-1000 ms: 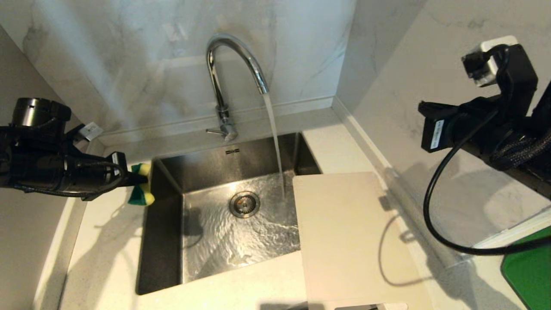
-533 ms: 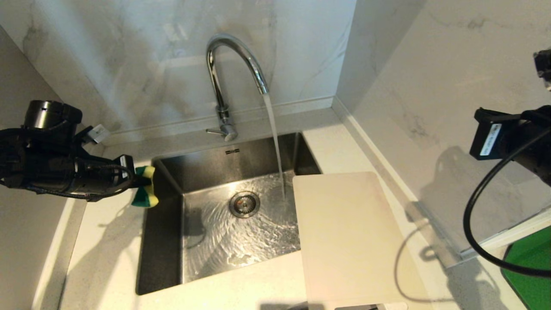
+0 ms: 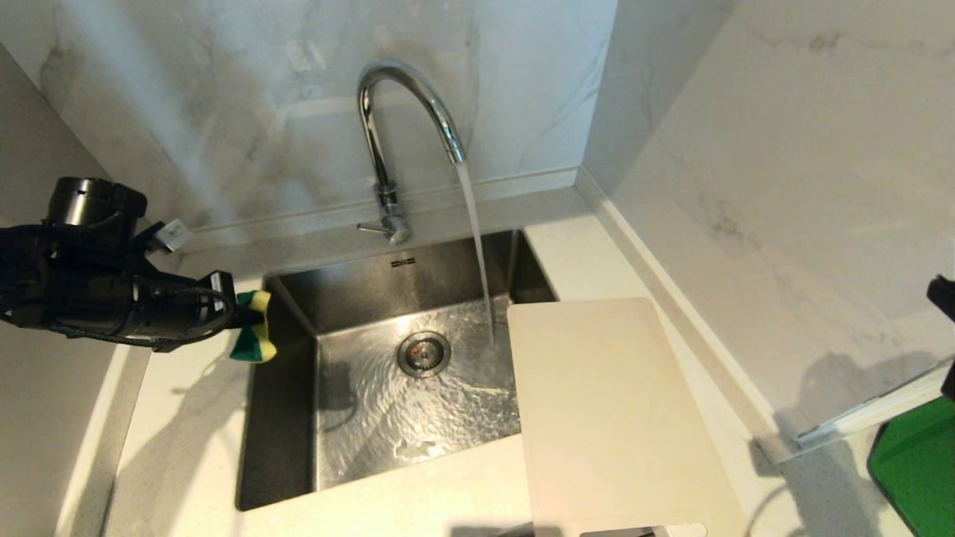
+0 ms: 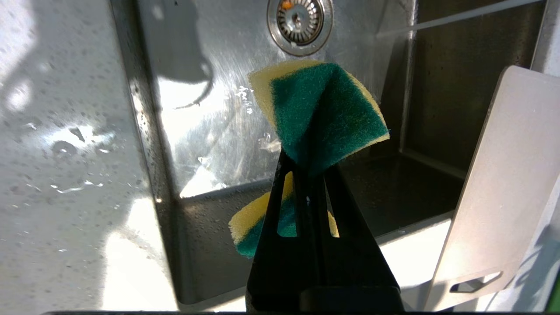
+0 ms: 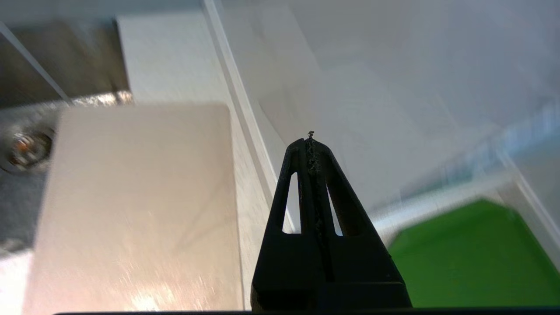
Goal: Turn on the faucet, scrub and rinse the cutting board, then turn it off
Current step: Put down the cleaning cloth
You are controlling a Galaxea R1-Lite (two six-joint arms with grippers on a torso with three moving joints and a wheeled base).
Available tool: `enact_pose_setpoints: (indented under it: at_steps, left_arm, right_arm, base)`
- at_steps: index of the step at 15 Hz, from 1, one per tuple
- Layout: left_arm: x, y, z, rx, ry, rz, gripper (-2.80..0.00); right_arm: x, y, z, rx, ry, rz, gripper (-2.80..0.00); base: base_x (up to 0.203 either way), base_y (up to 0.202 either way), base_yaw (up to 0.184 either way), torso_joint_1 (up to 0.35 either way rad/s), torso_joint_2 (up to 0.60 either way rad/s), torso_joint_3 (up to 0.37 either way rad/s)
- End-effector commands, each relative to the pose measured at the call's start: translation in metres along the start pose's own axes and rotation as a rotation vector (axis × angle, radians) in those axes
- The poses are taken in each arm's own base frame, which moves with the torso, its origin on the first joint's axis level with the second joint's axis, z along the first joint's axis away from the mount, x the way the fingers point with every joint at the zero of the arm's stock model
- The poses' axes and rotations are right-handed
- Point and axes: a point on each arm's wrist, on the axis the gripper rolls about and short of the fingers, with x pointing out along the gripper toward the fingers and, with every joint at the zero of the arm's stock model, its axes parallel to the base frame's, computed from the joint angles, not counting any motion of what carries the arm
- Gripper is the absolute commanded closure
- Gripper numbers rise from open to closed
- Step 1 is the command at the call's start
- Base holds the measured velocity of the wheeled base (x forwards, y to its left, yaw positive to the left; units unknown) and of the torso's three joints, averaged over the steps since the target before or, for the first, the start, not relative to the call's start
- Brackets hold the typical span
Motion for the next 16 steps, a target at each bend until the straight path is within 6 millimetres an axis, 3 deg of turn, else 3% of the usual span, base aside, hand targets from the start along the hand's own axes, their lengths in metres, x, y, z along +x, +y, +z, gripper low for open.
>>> enact_pose_setpoints:
  at_steps: [1, 7, 10, 13, 16]
  left_arm:
    - [0.008, 0.001, -0.003, -0.021, 0.024, 0.003, 0.0]
    - [0.009, -0.006, -0.003, -0.011, 0.023, -0.022, 0.0]
    - [0.01, -0.006, -0.004, -0.008, 0.027, -0.025, 0.0]
    - [0.01, -0.006, -0.005, -0.01, 0.029, -0.024, 0.0]
    - [0.012, -0.01, -0.011, -0.004, 0.054, -0.041, 0.0]
  right_arm:
    - [-0.027, -0.004, -0.022, 0.002, -0.01, -0.05, 0.0]
    - [-0.048, -0.011, -0.067, -0.023, 0.08, -0.329, 0.0]
    - [-0.064, -0.013, -0.085, -0.045, 0.074, -0.384, 0.0]
    - [-0.084, -0.01, -0.12, -0.063, 0.061, -0.379, 0.0]
    - [-0.094, -0.002, -0.154, -0.069, 0.048, -0.162, 0.0]
  base:
    - [0.0, 0.0, 0.0, 0.0, 0.0, 0.0]
    - [0.0, 0.0, 0.0, 0.0, 0.0, 0.0]
    - [0.0, 0.0, 0.0, 0.0, 0.0, 0.0]
    - [0.0, 0.0, 0.0, 0.0, 0.0, 0.0]
    - [0.0, 0.0, 0.0, 0.0, 0.0, 0.0]
